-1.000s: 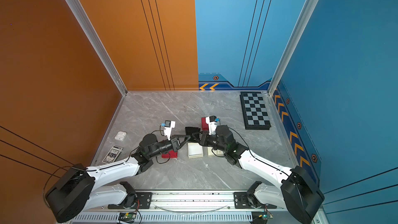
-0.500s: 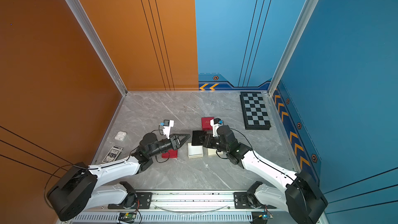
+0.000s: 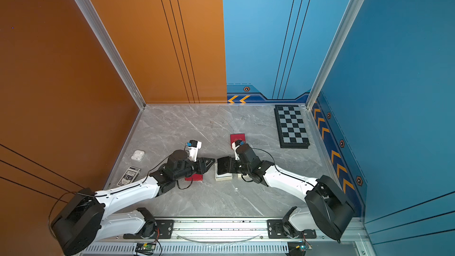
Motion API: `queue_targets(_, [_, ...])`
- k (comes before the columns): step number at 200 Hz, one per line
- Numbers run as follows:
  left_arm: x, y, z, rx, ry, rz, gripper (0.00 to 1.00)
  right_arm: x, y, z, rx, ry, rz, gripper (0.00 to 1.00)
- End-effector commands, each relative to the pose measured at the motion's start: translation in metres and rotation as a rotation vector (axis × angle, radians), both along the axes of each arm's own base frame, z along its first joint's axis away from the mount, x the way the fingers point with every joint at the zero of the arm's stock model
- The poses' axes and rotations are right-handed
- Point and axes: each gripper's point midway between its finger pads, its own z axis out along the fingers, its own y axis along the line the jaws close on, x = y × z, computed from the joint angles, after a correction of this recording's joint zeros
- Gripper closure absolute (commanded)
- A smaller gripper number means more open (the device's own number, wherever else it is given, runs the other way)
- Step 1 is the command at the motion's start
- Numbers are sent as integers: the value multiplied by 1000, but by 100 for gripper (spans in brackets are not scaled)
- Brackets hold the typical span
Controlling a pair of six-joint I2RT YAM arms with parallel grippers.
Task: Take the necklace out of the lift-off lid jewelry box
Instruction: Place the inner lining in the jewelry box.
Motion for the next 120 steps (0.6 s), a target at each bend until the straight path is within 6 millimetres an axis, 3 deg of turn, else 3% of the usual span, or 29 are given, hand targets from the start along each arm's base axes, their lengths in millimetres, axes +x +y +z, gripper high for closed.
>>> queue_targets(1, [-3,8,-17,174,2,1,65,7,5,0,-36,-27,12,91])
queue_targets(61, [-9,0,-36,297,16,-39,67,7,10,-15,-70,-4,27,92])
queue_targets(120, [-9,-8,-40,337,-2,-50,68,5,13,-27,-90,16,44,92])
